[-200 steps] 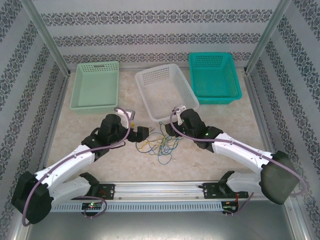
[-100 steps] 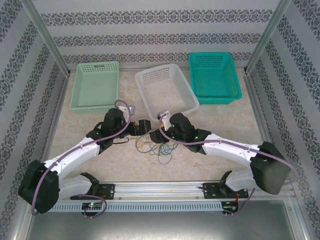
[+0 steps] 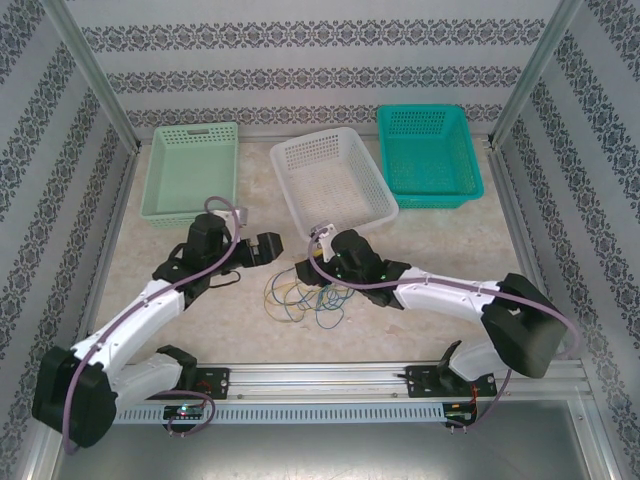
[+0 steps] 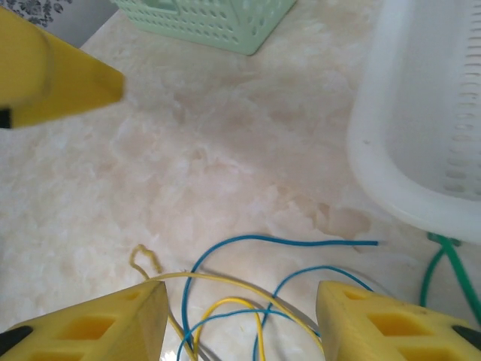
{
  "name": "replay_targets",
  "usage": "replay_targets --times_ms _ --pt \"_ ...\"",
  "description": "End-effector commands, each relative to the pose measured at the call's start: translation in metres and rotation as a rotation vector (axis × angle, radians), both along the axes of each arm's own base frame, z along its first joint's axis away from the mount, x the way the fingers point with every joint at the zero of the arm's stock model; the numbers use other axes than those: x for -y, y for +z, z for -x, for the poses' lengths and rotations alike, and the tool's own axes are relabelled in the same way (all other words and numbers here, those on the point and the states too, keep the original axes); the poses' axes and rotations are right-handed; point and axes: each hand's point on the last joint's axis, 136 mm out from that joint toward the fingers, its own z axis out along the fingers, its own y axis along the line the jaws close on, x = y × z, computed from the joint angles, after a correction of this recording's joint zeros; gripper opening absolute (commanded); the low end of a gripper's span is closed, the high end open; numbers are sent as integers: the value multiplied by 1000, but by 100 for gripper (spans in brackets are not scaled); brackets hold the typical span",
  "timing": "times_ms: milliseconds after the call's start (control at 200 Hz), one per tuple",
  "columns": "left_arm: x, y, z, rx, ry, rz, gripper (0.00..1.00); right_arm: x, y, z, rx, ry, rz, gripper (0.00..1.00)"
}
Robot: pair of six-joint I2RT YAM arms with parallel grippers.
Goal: Untangle the cables
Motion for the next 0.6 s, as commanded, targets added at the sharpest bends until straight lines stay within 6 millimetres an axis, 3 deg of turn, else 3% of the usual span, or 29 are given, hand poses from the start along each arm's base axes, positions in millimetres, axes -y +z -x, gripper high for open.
replay_targets --times_ms 0,170,430,595 --pt "-21 -19 22 -75 1 -122 100 24 -10 -2 -20 -71 50 57" --pt "-21 -35 39 -131 0 -84 99 35 -14 -5 -56 -106 55 57" --pt "-18 -72 69 -237 -74 -91 86 44 -12 -12 -53 -136 52 58" --pt "-7 -75 61 -183 -121 -95 87 48 -10 -14 -46 -137 56 59"
